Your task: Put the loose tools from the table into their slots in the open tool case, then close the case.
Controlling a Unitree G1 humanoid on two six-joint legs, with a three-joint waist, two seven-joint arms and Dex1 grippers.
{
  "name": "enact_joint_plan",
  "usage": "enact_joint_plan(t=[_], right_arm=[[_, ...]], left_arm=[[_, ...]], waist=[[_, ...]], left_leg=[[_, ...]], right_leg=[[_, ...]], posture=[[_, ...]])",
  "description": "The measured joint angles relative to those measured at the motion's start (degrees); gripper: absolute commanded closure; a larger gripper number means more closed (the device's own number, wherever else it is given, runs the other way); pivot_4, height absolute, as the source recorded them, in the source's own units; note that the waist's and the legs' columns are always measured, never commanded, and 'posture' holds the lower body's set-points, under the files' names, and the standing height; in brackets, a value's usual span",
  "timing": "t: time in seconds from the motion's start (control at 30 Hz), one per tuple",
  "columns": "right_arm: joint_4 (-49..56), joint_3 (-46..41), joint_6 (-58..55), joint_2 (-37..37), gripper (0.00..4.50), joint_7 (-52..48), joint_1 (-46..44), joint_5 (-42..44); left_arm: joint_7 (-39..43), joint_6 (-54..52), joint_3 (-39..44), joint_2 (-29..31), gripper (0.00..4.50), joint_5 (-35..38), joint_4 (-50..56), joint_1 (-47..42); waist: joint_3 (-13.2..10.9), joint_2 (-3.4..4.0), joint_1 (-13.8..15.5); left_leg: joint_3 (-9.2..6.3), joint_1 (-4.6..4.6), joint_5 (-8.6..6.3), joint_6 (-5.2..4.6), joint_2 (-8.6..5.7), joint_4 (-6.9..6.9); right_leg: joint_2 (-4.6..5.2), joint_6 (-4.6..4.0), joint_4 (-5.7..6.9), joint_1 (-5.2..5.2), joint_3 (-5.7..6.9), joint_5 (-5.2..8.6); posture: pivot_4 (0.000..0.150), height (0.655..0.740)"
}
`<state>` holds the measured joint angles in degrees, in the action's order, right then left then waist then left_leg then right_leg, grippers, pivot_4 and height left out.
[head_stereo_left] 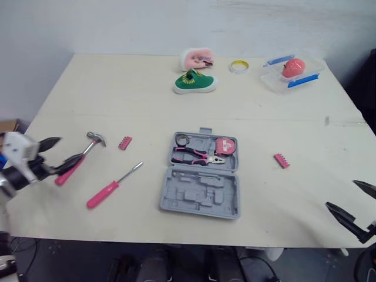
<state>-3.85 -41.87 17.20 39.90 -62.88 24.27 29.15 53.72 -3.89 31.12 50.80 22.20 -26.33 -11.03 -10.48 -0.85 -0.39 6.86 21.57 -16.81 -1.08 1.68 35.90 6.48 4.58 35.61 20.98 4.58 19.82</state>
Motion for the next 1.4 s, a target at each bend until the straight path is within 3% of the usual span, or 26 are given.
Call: enact_joint_plan(t=[0.17,0.33,0.67,0.9,1.2,1.4], right_arm=[[-10.9,-3.4,5.3,0.4,0.00,-0.5,-0.3,-0.8],[-17.9,-3.9,8.9,2.1,0.00,-1.4,-0.5,-1.1],[-27.2,-3.2,13.8,3.9,0.00,-4.7,-3.9,-1.0],[-27.4,-0.6,14.2,3.8,0.00,-7.5,-7.0,-0.4],[-2.7,8.6,5.1,-2.3,0.00,-6.2,-9.2,6.3],[9.8,15.6,-1.2,-3.3,0.00,-3.9,-12.0,8.0]], left_arm=[[-5.1,9.0,8.1,4.5,0.05,-1.4,-17.1,6.8],[-7.9,12.1,11.2,5.6,0.05,-1.2,-24.2,9.4],[-7.9,11.4,12.2,5.0,0.05,1.8,-23.5,10.3],[-5.8,7.5,11.6,4.6,0.05,3.3,-18.6,9.4],[1.5,-6.0,2.2,5.0,0.05,4.3,-6.1,5.0],[2.3,-10.7,-10.7,7.3,0.05,-3.8,-13.3,-7.6]], waist=[[0.0,-0.02,-0.6],[0.0,-0.05,-0.4],[0.0,-0.07,-0.7],[0.0,-0.06,-1.4],[0.0,-0.07,-1.2],[0.0,-0.11,-1.1]], left_leg=[[0.12,0.00,0.11,-0.20,0.01,-0.21],[0.13,-0.09,-0.01,0.03,-0.02,-0.13],[0.14,-0.15,0.07,0.19,0.00,-0.31],[0.22,-0.17,0.10,0.22,-0.01,-0.27],[0.18,-0.25,0.28,0.37,0.00,-0.28],[0.21,-0.17,0.36,0.29,-0.06,-0.22]], right_leg=[[0.00,-0.03,0.03,0.15,0.03,0.14],[0.05,0.05,0.09,0.08,-0.02,0.08],[0.06,-0.07,0.18,0.19,-0.06,0.14],[0.05,-0.07,0.32,0.19,-0.07,0.13],[0.05,-0.07,0.52,0.17,-0.07,0.14],[0.03,-0.05,0.59,0.21,-0.04,0.12]], posture=[[0.150,0.7400],[0.150,0.7400],[0.150,0.7400],[0.150,0.7400],[0.150,0.7400],[0.150,0.7400]])
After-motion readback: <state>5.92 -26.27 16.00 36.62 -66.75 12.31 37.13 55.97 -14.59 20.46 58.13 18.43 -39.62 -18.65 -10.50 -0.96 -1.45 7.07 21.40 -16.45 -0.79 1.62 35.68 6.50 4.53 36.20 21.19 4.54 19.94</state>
